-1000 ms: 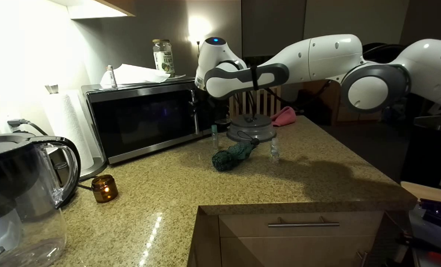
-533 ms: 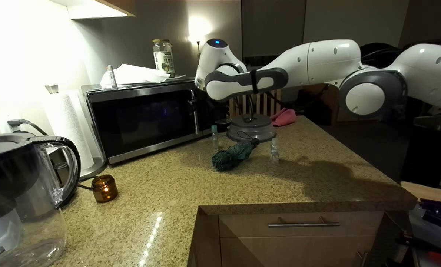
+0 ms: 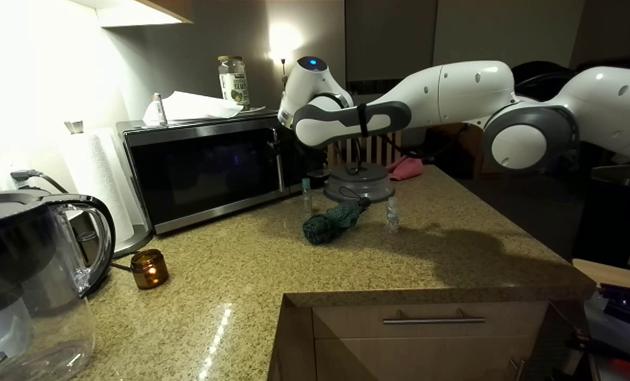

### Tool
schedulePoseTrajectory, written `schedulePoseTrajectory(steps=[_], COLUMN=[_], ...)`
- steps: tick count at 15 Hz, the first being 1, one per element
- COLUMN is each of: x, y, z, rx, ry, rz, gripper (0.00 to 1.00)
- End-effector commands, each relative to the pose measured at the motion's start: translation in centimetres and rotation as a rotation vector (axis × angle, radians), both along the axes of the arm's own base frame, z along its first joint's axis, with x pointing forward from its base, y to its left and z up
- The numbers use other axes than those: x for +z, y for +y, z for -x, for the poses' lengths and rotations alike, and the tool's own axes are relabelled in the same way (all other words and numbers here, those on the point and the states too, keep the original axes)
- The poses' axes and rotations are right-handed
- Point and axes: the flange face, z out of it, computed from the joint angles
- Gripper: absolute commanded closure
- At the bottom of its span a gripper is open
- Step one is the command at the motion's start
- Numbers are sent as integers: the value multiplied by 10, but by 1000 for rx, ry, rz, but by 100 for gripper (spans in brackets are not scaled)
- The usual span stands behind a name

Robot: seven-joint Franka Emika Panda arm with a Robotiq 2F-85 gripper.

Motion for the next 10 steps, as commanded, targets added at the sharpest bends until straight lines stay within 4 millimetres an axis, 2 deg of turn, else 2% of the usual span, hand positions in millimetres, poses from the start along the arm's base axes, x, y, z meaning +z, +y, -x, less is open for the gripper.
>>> schedulePoseTrajectory(steps=[1, 4, 5, 6, 10], x=[1, 1, 1, 1, 3], y=[0, 1, 1, 1, -4], z=[-1, -1, -2, -2, -1], rx=[-3, -4, -2, -2, -16], ry=[-38, -38, -40, -40, -45], rz=[21, 24, 24, 26, 38], gripper=[0, 0, 25, 27, 53])
